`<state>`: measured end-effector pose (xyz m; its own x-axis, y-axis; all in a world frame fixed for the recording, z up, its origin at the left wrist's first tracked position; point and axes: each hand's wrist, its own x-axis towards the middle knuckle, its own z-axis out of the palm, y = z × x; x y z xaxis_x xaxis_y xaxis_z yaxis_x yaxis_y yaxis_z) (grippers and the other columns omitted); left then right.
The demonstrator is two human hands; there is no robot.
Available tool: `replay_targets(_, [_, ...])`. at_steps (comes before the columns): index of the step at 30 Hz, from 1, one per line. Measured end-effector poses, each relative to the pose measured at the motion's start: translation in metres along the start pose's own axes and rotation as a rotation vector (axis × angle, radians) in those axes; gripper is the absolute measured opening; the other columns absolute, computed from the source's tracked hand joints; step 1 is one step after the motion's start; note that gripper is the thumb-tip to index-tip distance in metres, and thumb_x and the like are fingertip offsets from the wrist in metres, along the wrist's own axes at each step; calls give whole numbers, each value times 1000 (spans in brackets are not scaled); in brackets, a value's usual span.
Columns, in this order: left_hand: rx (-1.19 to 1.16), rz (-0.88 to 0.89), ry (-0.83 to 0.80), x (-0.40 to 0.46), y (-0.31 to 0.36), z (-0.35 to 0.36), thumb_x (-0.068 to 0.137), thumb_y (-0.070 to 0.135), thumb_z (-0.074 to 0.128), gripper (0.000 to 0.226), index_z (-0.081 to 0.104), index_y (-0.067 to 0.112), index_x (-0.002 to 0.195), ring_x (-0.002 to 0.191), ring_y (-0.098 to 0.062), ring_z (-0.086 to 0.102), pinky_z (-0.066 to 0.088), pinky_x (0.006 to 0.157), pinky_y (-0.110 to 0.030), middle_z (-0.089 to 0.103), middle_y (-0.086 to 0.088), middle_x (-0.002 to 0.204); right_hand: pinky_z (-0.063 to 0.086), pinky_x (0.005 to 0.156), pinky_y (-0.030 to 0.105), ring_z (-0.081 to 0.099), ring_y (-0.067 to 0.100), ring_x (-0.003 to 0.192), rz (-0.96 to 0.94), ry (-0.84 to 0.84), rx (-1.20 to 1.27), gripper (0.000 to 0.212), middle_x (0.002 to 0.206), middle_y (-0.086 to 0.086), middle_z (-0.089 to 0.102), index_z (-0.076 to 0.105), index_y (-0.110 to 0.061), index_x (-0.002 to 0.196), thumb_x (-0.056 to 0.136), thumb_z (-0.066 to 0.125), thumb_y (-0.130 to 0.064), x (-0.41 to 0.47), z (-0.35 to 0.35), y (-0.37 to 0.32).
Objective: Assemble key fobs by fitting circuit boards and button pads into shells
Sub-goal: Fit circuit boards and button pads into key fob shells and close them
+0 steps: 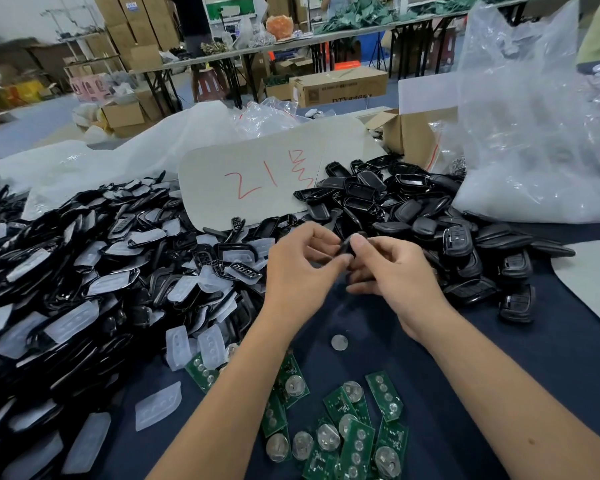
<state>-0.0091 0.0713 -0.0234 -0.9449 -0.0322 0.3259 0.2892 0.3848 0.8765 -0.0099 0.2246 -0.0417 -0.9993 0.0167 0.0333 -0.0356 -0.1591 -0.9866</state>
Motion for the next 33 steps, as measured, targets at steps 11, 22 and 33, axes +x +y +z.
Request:
replay_targets(11, [-323, -316, -282, -1, 5, -12, 79, 8, 88, 28, 70, 9, 100, 82, -20, 74, 61, 69, -32, 73, -16, 92, 47, 53, 28, 56, 26, 65, 47, -261, -155, 39, 74, 15, 66, 78, -14, 77, 105, 59, -33, -3, -9, -14])
replay_targets(22, [-527, -499, -232, 5, -2, -16, 92, -10, 67, 15, 72, -1, 103, 79, -26, 75, 63, 73, -36, 73, -14, 88, 45, 48, 24, 57, 17, 56, 179, -200, 14, 39, 76, 15, 68, 67, -4, 84, 110, 51, -29, 0, -12, -16])
replay_targets(33, [-589, -420, 113, 22, 12, -75, 90, -13, 66, 14, 72, -1, 93, 78, -28, 76, 63, 66, -30, 76, -17, 88, 49, 54, 20, 62, 14, 65, 136, -166, -68, 15, 81, 8, 71, 73, -2, 106, 103, 60, -10, 1, -12, -7])
